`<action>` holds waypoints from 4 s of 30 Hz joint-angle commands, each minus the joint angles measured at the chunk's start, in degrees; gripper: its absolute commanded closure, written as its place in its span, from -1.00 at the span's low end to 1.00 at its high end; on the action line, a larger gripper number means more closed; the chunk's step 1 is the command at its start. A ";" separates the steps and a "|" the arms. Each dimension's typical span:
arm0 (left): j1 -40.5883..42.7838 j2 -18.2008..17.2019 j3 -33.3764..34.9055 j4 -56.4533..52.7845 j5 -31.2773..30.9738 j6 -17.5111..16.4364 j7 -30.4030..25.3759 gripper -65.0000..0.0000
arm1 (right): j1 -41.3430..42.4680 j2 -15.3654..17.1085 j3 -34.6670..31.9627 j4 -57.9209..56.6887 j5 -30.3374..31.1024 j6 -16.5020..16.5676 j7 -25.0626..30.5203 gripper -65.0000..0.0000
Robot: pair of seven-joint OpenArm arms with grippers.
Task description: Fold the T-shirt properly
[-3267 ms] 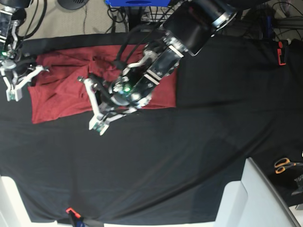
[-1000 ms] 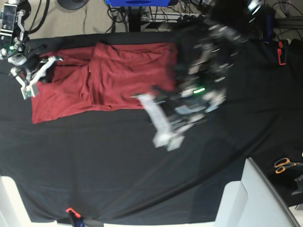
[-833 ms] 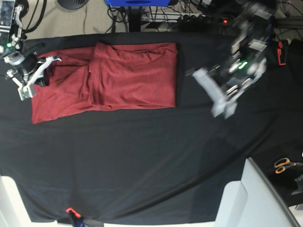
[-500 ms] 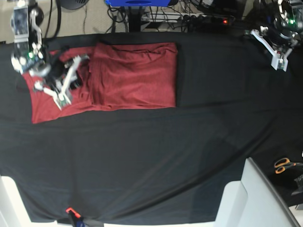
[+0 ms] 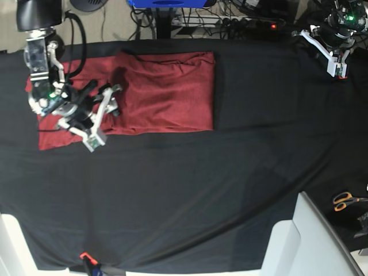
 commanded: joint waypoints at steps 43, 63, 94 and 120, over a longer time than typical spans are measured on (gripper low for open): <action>-1.47 -0.91 -0.41 -2.86 -0.37 0.02 -0.86 1.00 | 6.58 -0.30 0.59 -5.10 0.42 -0.66 0.72 0.94; -2.70 -1.00 0.30 -3.65 -0.37 0.02 -0.86 1.00 | 3.94 -0.73 13.69 11.43 0.68 -4.52 -9.21 -0.01; -3.93 -1.35 3.99 -4.00 -0.46 0.11 -0.95 1.00 | 18.71 8.41 60.81 -38.77 0.60 9.50 -21.96 -0.67; -3.84 -1.35 3.99 -4.09 -0.46 0.11 -0.95 1.00 | 16.77 1.20 49.29 -23.82 8.95 9.50 -28.46 -0.67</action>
